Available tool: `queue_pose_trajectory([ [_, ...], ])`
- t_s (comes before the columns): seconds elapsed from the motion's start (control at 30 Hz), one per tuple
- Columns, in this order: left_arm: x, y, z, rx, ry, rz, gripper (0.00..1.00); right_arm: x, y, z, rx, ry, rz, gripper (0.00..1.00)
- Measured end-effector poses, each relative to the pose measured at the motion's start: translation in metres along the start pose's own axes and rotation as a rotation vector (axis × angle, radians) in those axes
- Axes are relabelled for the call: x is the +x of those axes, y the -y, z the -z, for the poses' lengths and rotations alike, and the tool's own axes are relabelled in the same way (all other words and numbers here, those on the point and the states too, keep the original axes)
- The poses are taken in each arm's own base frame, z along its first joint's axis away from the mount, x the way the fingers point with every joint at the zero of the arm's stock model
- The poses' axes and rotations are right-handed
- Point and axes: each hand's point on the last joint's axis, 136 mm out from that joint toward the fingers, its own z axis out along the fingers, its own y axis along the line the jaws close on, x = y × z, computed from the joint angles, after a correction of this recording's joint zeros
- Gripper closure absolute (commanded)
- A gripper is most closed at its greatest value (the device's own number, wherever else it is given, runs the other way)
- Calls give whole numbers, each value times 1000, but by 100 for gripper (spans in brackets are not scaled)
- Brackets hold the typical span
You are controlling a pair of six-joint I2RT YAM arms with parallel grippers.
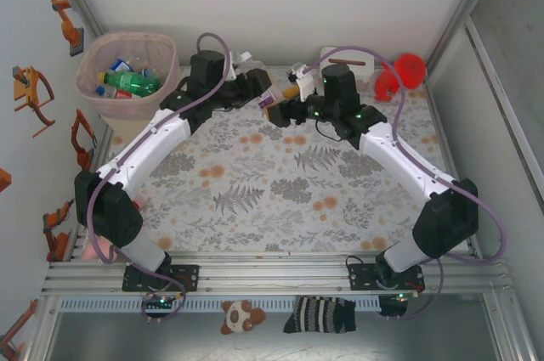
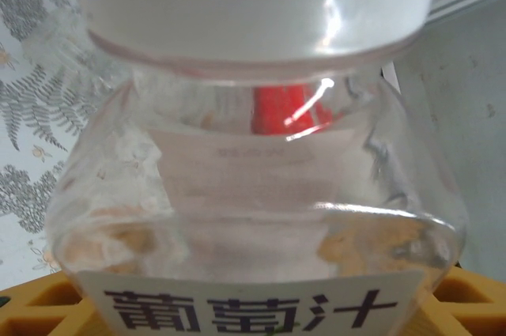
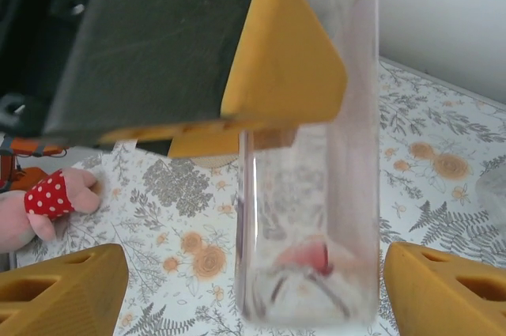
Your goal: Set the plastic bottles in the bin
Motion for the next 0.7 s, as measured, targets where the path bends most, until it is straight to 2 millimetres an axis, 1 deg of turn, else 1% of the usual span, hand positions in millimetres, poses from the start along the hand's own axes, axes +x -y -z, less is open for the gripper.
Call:
queue_pose_trajectory([
  [0.07,-12,-2,6,-8,22,1,40,-2,-2,5,9,1,8,16],
  [0.17,-37,-5,21,-19,71,4,40,-4,-4,12,19,2,20,16],
  [0.27,-67,-10,44,-34,137,8,40,-6,-7,20,30,2,28,16],
  [0.4,-111,-17,86,-57,247,15,40,-11,-10,31,48,12,45,15],
  [0.53,-149,-33,130,-90,359,40,40,-17,-13,41,66,30,64,16],
  [0.63,-172,-49,157,-120,426,64,40,-17,-15,46,70,32,66,16],
  [0.7,-183,-58,170,-137,459,80,39,-14,-16,47,70,24,62,16],
])
